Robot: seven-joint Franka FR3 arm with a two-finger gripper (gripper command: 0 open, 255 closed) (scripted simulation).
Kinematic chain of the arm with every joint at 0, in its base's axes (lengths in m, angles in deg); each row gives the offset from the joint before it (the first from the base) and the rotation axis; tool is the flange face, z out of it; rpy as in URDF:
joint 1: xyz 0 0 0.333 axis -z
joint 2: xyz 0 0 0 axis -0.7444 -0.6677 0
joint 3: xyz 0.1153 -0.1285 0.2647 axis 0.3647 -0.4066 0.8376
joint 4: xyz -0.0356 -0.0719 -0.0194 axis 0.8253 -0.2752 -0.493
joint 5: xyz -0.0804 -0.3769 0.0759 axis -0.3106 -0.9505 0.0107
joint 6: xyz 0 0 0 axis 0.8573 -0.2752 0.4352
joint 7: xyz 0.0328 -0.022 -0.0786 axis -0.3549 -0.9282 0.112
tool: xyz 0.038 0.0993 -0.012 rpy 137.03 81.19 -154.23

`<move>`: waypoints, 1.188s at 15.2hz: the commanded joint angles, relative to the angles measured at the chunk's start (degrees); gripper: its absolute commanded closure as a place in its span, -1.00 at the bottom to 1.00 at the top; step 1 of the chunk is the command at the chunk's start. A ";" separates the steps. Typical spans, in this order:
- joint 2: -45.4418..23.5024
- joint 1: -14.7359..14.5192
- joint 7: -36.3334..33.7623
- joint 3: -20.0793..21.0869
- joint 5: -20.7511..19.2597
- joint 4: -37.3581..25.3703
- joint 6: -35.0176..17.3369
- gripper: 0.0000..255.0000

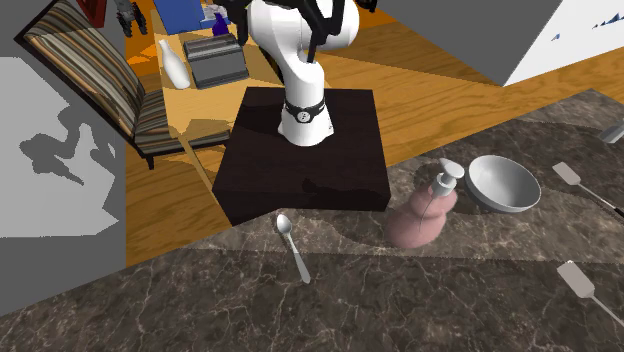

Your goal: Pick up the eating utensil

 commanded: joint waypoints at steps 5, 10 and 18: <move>2.26 -0.65 2.73 -2.67 -0.11 9.19 -9.31 -1.00; 2.43 -1.12 6.33 -6.20 -0.56 19.14 -21.94 -1.00; -6.49 -1.93 13.13 -12.67 -1.31 30.47 -46.36 -1.00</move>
